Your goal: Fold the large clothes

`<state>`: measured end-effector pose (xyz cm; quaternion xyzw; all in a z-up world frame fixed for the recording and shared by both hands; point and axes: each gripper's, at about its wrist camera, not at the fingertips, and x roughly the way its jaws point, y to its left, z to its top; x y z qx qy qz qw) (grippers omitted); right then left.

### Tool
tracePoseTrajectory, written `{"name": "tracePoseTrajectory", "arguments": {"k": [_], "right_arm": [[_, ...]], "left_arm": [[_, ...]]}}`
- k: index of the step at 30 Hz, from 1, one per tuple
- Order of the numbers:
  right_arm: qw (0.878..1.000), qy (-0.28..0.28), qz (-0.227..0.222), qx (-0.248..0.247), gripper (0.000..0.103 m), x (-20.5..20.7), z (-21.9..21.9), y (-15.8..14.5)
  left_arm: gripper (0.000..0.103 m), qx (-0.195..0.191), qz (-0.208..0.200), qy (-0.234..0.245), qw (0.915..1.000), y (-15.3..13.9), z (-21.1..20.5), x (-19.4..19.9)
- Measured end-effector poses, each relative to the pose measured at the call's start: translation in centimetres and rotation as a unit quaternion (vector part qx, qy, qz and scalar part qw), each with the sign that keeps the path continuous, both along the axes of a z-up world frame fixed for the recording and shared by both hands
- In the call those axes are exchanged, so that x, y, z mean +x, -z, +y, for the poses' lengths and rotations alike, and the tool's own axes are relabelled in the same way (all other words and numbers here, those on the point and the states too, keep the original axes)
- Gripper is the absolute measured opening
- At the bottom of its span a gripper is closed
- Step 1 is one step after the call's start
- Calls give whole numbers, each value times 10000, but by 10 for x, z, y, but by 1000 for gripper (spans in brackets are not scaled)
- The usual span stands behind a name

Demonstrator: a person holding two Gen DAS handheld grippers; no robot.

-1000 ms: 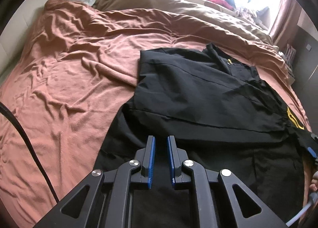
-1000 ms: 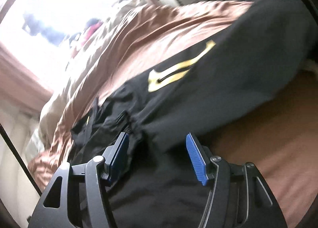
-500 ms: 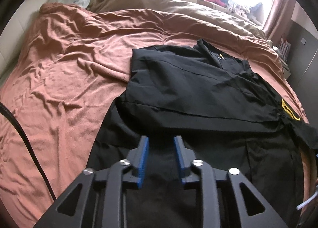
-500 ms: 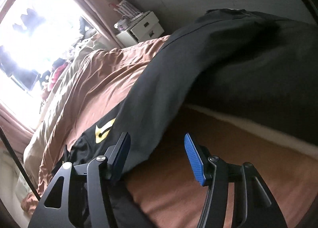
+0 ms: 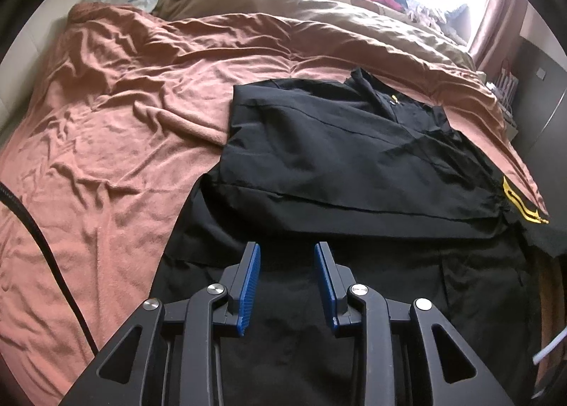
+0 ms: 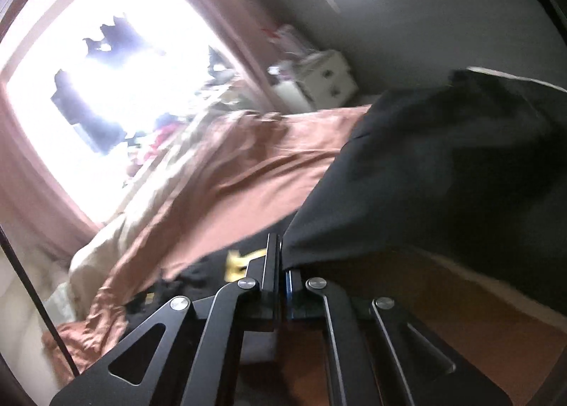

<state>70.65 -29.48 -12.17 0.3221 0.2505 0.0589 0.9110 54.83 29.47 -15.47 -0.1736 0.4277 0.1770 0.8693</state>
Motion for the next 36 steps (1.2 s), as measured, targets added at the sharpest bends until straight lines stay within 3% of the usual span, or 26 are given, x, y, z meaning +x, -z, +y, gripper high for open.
{"name": "tracePoseTrajectory", "arguments": {"k": [8,16,25,29,31,32,33,34,35,36], "right_arm": [[9952,-826,-520,-15,0,-28,78,-33],[9827,-1780,-505,-109,0,-38,169,-37],[9559,-2863,196,-626,0,-20,280,-1],[9433,-2988,937,-1101,0,10,308,14],[9353,-3055,1398,-1111,2,21,314,26],[9335,-3084,1527,-1009,4,34,316,27],[9324,-3117,1643,-810,15,36,311,29],[9325,-3124,1673,-694,39,42,309,23],[9350,-3092,1644,-567,55,41,300,19],[9373,-3051,1604,-507,79,53,300,14]], "left_arm": [[34,-249,-158,-48,9996,-6,-2,0],[34,-492,-354,-96,9981,-13,-2,-1],[34,-688,-440,-208,9964,-14,5,-3],[34,-717,-439,-264,9961,-14,9,-5],[34,-729,-440,-294,9959,-14,11,-5],[34,-740,-451,-300,9958,-15,11,-6],[34,-739,-465,-297,9957,-16,10,-6],[34,-724,-469,-291,9958,-16,10,-6],[34,-710,-466,-284,9960,-17,9,-6],[34,-706,-464,-263,9961,-17,7,-6]]}}
